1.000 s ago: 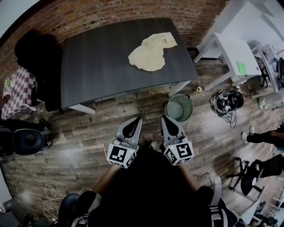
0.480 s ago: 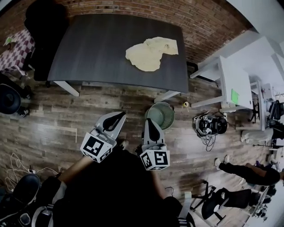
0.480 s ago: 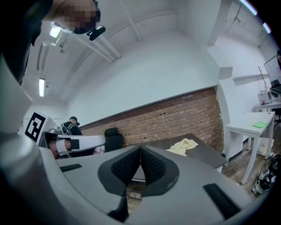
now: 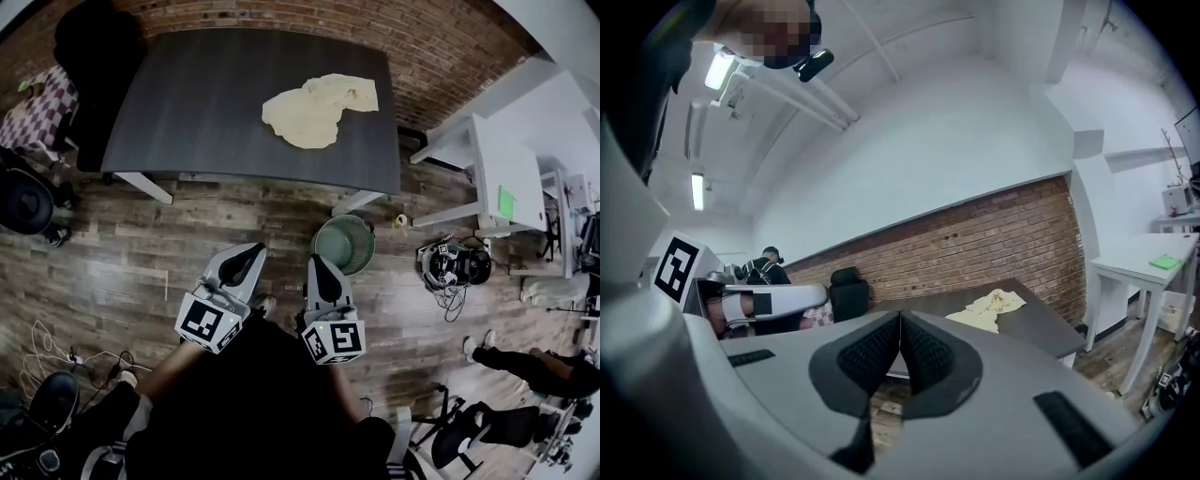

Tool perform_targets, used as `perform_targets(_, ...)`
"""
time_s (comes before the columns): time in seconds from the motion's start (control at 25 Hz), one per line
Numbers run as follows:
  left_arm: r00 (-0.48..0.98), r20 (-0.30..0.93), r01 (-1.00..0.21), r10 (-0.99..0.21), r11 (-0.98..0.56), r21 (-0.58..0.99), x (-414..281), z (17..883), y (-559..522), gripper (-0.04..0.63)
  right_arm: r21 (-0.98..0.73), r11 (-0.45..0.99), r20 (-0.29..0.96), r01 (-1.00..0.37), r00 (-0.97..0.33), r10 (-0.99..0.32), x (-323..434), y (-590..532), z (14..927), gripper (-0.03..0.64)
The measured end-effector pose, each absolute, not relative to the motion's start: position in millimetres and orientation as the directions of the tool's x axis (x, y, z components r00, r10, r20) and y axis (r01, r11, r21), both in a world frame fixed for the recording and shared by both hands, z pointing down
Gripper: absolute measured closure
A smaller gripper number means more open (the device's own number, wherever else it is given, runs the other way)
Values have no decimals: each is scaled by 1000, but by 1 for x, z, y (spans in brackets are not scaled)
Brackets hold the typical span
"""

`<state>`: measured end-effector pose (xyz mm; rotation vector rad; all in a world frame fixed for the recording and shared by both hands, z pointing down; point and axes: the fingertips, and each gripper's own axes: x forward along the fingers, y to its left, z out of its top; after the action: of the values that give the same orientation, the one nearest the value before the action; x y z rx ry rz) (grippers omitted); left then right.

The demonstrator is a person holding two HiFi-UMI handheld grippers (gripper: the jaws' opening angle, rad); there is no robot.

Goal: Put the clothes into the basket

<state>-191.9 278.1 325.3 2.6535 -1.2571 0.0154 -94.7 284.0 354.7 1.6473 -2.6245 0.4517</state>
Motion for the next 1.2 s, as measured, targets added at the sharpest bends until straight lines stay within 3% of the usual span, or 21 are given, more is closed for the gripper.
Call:
perform_targets(0.6,730,52,-676,-681,-710,196,-158,326,189,589,-212,290,198,-933,-331,-923,-66,219,360,612)
perform_targets(1.2,780,54,-619,-624,-755,215,-220,327,59,589,-233,214,241,-949,-270,-932,-126,86,363,611)
